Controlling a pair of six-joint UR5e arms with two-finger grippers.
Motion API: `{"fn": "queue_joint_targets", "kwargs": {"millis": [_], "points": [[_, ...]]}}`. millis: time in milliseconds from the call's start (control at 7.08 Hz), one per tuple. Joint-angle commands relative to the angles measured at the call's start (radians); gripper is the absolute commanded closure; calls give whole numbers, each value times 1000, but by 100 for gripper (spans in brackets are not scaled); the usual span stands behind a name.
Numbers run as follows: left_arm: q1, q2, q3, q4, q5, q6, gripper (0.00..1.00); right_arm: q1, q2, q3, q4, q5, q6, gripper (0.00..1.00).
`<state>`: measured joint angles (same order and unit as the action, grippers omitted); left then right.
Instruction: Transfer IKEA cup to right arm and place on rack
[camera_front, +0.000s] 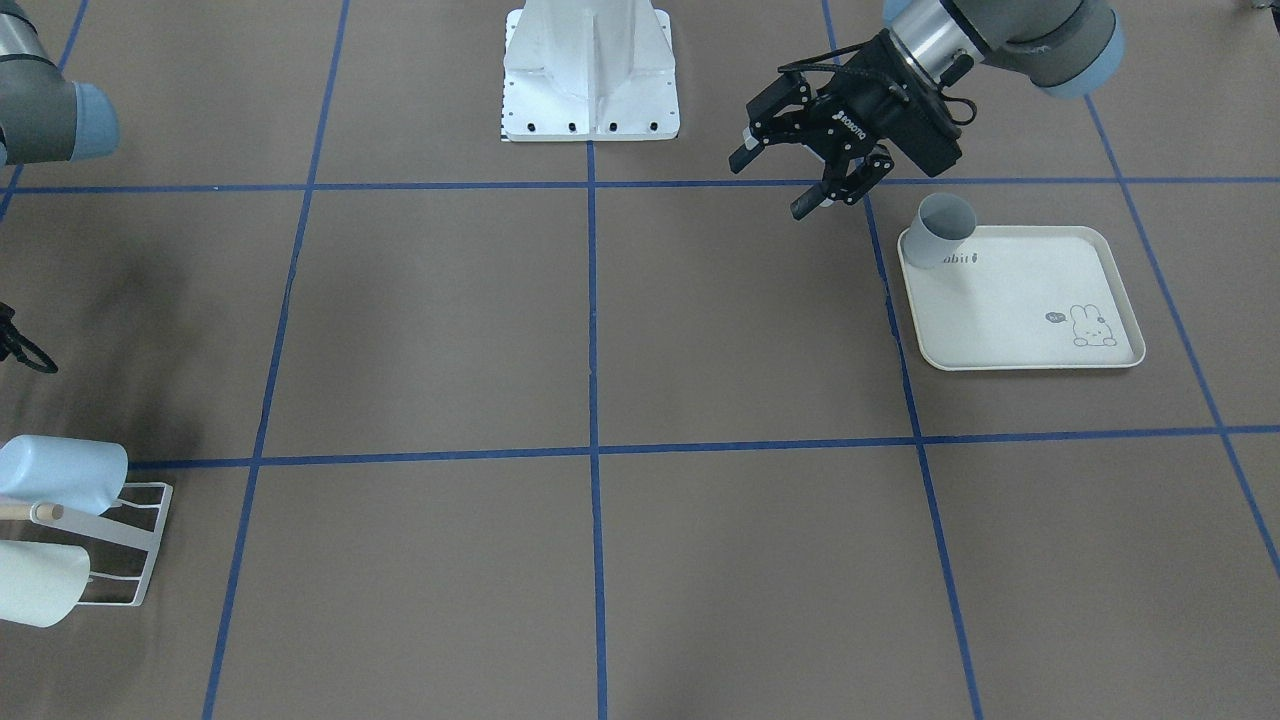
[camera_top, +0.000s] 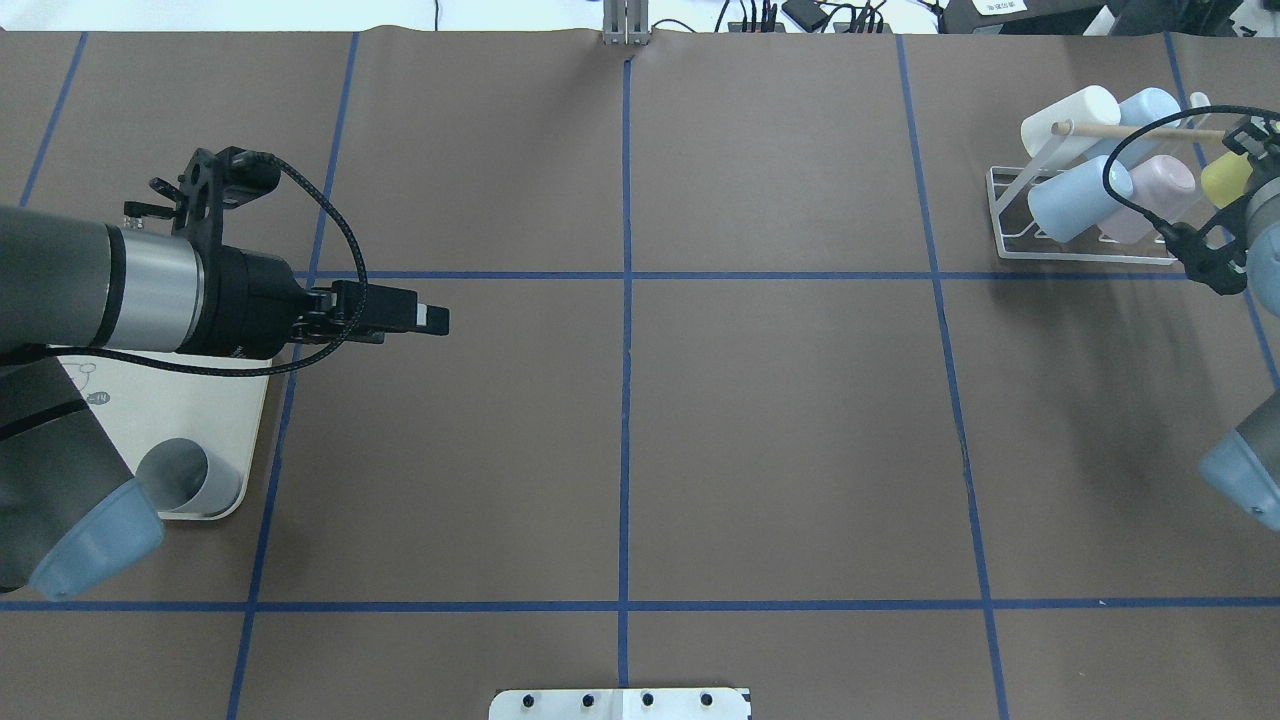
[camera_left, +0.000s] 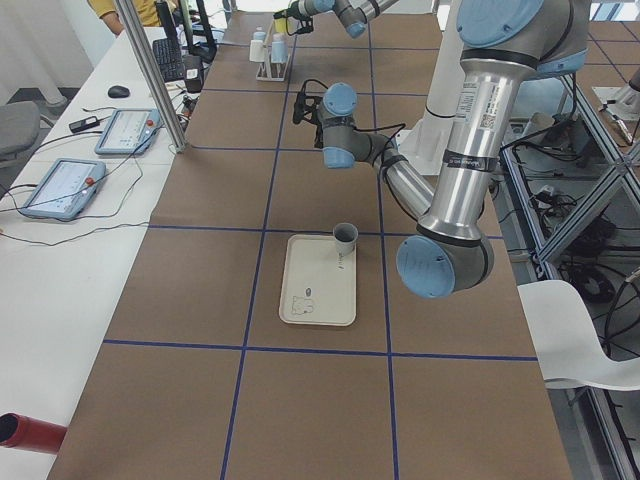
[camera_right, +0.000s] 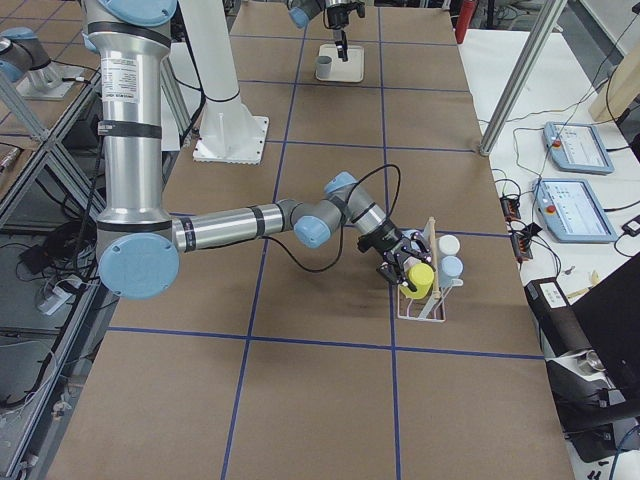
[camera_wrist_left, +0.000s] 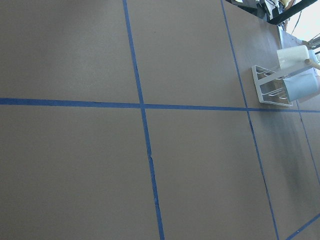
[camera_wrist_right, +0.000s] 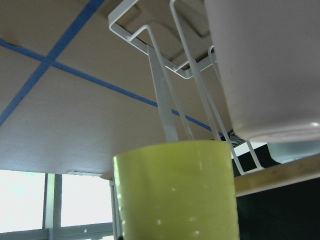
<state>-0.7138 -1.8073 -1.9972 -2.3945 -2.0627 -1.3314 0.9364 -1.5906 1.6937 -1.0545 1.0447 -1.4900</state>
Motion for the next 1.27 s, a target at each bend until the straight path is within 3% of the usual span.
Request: {"fn": "queue_joint_targets", "kwargs": {"millis": [0, 141, 424, 565, 706, 1130], "points": [[0, 0, 0, 0, 1, 0, 0, -19, 1, -9, -1, -22, 2, 94], [0, 0, 0, 0, 1, 0, 0, -22, 1, -9, -1, -23, 10, 91], [0, 0, 0, 0, -1, 0, 0, -33, 1, -15, 1, -37, 13, 73], [0, 0, 0, 0, 1, 0, 0, -36, 13, -19, 2, -38, 17, 41], [0, 0, 0, 0, 0, 0, 0, -36, 15, -19, 8, -37, 46, 1], [0, 0, 0, 0, -1, 0, 0, -37, 23, -19, 2, -43, 48, 0]]}}
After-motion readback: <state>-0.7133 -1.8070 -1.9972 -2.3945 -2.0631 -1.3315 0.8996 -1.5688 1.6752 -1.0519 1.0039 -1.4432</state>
